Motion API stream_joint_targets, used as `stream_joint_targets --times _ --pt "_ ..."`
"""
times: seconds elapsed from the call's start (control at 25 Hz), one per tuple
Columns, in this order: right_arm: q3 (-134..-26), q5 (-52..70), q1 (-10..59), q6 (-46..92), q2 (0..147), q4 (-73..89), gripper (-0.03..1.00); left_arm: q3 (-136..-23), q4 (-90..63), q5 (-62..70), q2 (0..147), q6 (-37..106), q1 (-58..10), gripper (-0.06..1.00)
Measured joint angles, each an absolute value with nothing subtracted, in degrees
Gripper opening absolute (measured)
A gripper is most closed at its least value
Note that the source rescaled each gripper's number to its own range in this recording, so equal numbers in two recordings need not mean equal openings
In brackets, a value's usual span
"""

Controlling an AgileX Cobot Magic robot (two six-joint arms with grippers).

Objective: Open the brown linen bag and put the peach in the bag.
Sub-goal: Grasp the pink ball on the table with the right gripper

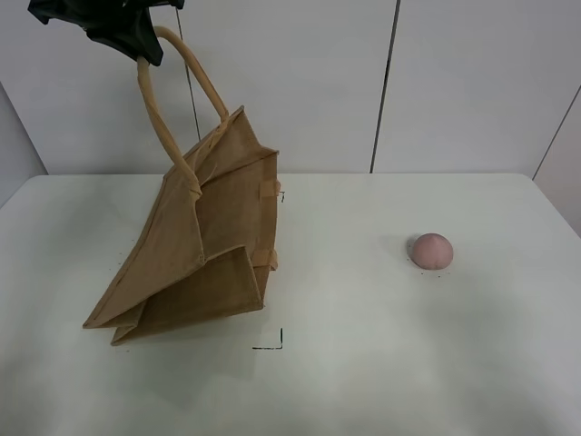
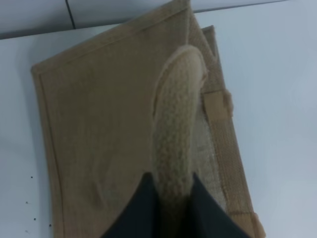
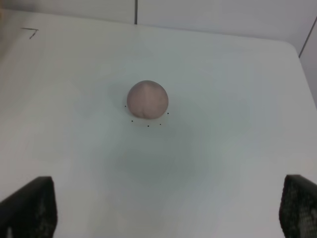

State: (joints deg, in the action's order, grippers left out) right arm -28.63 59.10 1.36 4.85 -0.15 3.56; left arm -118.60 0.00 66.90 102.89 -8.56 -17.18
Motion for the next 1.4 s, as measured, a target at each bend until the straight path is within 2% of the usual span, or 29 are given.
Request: stream_joint_targets --times 0.28,0.44,0.96,1.08,1.12,1.24,1.4 --pt "-28.6 59.1 1.4 4.8 0.3 3.6 1.00 -118.6 0.0 66.9 102.9 -8.3 -17.2 0.00" --pt "-30.2 56.6 1.4 4.1 9.3 3.6 1.00 -118.6 -0.3 66.9 102.9 -7.9 -17.2 0.00" --pt "-53.0 52.9 1.4 3.9 73.4 4.4 1.00 -118.6 -0.3 66.9 102.9 -7.7 -17.2 0.00" --pt "-60.1 52.8 1.4 3.9 85.4 4.4 1.00 -118.6 -0.3 66.9 102.9 -7.3 -17.2 0.00" --pt "-60.1 52.8 1.4 3.9 85.4 4.4 1.00 -118.6 -0.3 66.9 102.9 -7.3 -17.2 0.00" --pt "-70.1 52.7 1.4 3.9 98.9 4.4 1.00 -118.6 -0.3 66.9 102.9 -7.2 -17.2 0.00" --pt "-77.6 53.3 1.4 4.0 106.5 4.6 1.00 -118.6 -0.4 66.9 102.9 -7.1 -17.2 0.00"
